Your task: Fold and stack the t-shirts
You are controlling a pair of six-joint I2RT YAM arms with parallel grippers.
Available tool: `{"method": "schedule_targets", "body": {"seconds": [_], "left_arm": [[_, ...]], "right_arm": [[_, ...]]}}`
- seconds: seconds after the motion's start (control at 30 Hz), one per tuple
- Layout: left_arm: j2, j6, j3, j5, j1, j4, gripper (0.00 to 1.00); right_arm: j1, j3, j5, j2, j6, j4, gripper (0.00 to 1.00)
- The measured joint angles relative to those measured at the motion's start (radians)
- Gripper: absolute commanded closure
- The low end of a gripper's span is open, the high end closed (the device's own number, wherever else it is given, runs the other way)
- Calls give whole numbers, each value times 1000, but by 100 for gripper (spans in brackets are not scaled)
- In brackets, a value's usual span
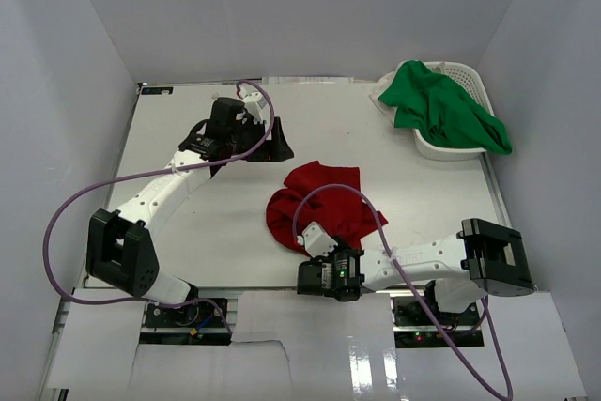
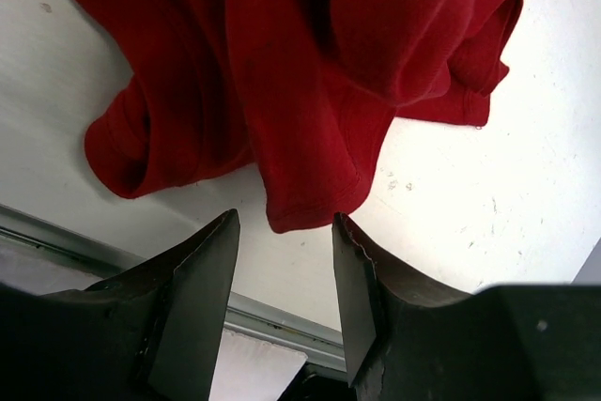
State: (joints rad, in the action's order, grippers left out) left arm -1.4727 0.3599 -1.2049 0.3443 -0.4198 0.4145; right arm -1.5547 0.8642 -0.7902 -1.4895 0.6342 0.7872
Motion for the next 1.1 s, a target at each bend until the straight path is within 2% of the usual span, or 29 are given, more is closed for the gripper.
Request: {"method": "schedule_targets", "body": {"seconds": [0.1, 0.23, 0.4, 0.57, 0.8, 1.1], "left_arm": [[0, 0, 0, 3, 0, 0, 11], [0, 0, 0, 7, 3, 0, 11], [0, 0, 0, 8, 6, 0, 11], [0, 0, 0, 8, 6, 0, 11], [0, -1, 0, 9, 6, 0, 11], [0, -3, 0, 11, 6, 0, 11]], "right_arm": [[0, 0, -1, -23, 11, 0, 51], [2, 0, -13, -39, 18, 0, 62], [28, 0, -22, -43, 19, -3, 64], [58, -2, -28, -43, 11, -10, 69], [101, -4, -41, -47, -13, -35, 92], [143, 19, -53, -51, -61, -49, 92]]}}
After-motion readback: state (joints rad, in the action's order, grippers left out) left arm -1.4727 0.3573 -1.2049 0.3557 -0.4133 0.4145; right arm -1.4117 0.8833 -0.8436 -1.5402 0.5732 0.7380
